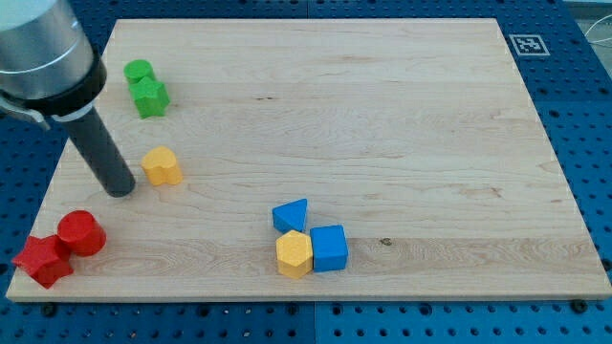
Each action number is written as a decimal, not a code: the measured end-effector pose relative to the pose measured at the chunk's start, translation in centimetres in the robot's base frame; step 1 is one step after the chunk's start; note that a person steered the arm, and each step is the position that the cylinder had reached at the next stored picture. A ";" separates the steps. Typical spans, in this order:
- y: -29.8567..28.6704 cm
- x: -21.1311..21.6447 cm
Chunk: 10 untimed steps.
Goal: Slide the yellow heart to the center of the board
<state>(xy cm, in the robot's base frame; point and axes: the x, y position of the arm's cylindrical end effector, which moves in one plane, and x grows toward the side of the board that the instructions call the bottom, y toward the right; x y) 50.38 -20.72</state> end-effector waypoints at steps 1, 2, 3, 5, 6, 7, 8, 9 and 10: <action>2.8 -2.3; 5.5 -5.4; 8.2 -10.6; 6.7 -14.6; 4.7 -16.9; 3.9 -15.5; 5.2 -12.2; 5.8 -10.7; 3.4 -8.6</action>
<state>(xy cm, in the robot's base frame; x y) 41.77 -17.37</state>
